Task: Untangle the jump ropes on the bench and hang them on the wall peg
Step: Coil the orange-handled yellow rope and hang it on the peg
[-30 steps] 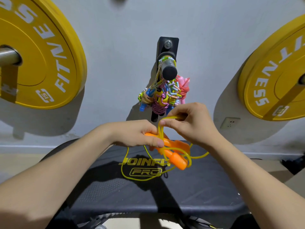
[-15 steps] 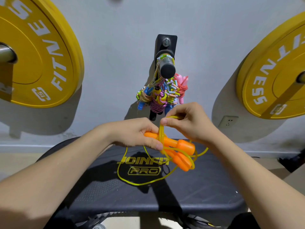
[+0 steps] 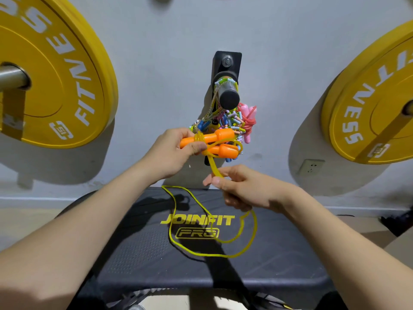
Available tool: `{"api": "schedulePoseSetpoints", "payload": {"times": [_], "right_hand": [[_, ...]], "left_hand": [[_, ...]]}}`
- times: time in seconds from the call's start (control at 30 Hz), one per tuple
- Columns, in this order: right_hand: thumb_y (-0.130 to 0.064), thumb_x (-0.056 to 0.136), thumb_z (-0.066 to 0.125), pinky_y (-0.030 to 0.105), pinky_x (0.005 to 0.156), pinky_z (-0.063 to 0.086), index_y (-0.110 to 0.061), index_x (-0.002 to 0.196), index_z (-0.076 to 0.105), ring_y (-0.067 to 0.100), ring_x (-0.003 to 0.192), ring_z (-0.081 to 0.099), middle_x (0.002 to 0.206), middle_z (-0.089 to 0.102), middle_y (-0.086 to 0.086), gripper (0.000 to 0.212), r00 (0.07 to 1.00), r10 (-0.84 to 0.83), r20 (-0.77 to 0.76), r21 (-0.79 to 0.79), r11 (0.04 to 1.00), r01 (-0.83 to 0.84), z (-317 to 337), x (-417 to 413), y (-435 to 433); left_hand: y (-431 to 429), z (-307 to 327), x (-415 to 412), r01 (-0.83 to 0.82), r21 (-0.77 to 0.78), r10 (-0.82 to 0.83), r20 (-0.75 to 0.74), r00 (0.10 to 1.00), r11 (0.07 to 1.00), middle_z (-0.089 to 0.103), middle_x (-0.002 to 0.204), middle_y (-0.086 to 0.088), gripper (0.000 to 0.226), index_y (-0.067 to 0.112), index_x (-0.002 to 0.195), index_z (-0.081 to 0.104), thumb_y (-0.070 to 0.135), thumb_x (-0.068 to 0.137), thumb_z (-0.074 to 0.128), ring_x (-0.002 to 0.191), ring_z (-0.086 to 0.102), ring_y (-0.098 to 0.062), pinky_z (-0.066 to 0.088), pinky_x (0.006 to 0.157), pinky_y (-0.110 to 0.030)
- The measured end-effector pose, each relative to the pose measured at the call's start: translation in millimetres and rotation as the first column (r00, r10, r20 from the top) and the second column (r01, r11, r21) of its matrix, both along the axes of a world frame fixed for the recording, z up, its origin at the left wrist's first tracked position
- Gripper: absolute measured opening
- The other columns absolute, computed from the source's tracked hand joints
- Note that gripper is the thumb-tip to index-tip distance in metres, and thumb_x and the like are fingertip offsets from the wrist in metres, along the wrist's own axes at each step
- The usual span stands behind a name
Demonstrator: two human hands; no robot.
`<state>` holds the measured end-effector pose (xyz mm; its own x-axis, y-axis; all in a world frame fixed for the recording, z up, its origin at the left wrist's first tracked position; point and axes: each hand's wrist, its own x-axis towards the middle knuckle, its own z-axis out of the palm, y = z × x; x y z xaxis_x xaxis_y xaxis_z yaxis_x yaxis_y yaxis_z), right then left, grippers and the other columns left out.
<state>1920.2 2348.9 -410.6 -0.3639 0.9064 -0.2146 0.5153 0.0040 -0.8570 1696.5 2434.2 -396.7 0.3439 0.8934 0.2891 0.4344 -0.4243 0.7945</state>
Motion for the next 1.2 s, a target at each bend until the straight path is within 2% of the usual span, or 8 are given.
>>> {"api": "schedulePoseSetpoints", "payload": {"times": [0.17,0.27,0.5,0.6,0.7,0.93,1.1,1.2], "right_hand": [[-0.039,0.108,0.055,0.041,0.067,0.052,-0.006,0.102,0.067,0.026,0.068,0.061,0.074,0.065,0.010,0.036,0.866,0.101,0.490,0.291,0.918,-0.271,13,-9,-7],[-0.042,0.109,0.052,0.042,0.064,0.044,-0.016,0.087,0.071,0.021,0.064,0.053,0.064,0.056,-0.002,0.039,0.840,-0.043,0.541,0.507,0.813,-0.285,22,-6,-7],[-0.069,0.081,0.076,0.031,0.050,0.031,-0.021,0.068,0.072,0.011,0.053,0.045,0.050,0.049,-0.009,0.050,0.855,-0.461,0.236,0.769,0.627,0.126,21,14,6],[-0.057,0.080,0.085,0.026,0.052,0.036,-0.013,0.066,0.073,0.007,0.052,0.044,0.051,0.055,-0.004,0.048,0.890,-0.438,-0.128,0.568,0.703,0.428,24,28,11],[-0.020,0.095,0.080,0.039,0.065,0.052,-0.007,0.087,0.081,0.022,0.065,0.064,0.075,0.075,0.018,0.015,0.871,-0.388,-0.302,0.281,0.837,0.470,23,39,13],[-0.036,0.113,0.046,0.023,0.043,0.026,-0.013,0.115,0.072,0.013,0.047,0.029,0.061,0.033,-0.002,0.034,0.984,-0.176,-0.033,0.041,0.983,0.177,10,19,5],[-0.033,0.106,0.059,0.040,0.063,0.039,-0.004,0.082,0.062,0.018,0.059,0.044,0.065,0.053,0.005,0.038,0.796,-0.033,0.605,0.419,0.863,-0.283,17,-11,-4],[-0.034,0.103,0.062,0.036,0.058,0.027,-0.019,0.063,0.047,0.013,0.054,0.036,0.057,0.037,-0.005,0.045,0.770,-0.134,0.624,0.555,0.769,-0.316,18,-12,-6]], "left_hand": [[-3,-8,-5,0.026,0.131,0.009,-0.256,0.967,0.991,0.066,0.072,0.002,0.015,0.025,0.095,0.073,0.039,0.098,0.073,0.070,0.059,-0.013,0.039,0.062,-0.032],[-6,-8,-5,0.208,0.177,-0.123,-0.397,0.910,0.962,0.063,0.077,0.000,0.016,0.020,0.093,0.069,0.034,0.099,0.071,0.076,0.056,-0.022,0.039,0.069,-0.037],[-20,-6,7,0.497,-0.062,-0.474,-0.426,0.771,0.865,0.061,0.088,-0.003,0.020,0.014,0.111,0.073,0.029,0.097,0.076,0.085,0.059,-0.018,0.045,0.077,-0.037],[-23,3,6,0.568,-0.152,-0.583,-0.080,0.809,0.809,0.076,0.112,-0.012,0.039,0.004,0.131,0.069,0.019,0.094,0.072,0.097,0.065,-0.010,0.054,0.091,-0.031],[-22,8,7,0.545,-0.115,-0.522,0.178,0.834,0.831,0.077,0.115,0.012,0.049,0.009,0.142,0.061,0.010,0.094,0.068,0.100,0.067,0.004,0.052,0.088,-0.014],[-11,0,8,0.134,-0.036,-0.121,0.256,0.959,0.990,0.080,0.110,-0.007,0.025,0.017,0.126,0.074,0.015,0.101,0.069,0.094,0.070,-0.010,0.053,0.089,-0.028],[-9,-14,14,-0.053,0.058,0.056,-0.039,0.998,0.997,0.071,0.078,0.013,0.021,0.032,0.116,0.079,0.034,0.096,0.077,0.072,0.061,-0.009,0.045,0.073,-0.030],[-14,-14,15,-0.013,0.189,0.064,-0.266,0.962,0.982,0.064,0.081,0.015,0.020,0.040,0.116,0.075,0.041,0.095,0.074,0.083,0.060,-0.016,0.047,0.081,-0.037]]}}
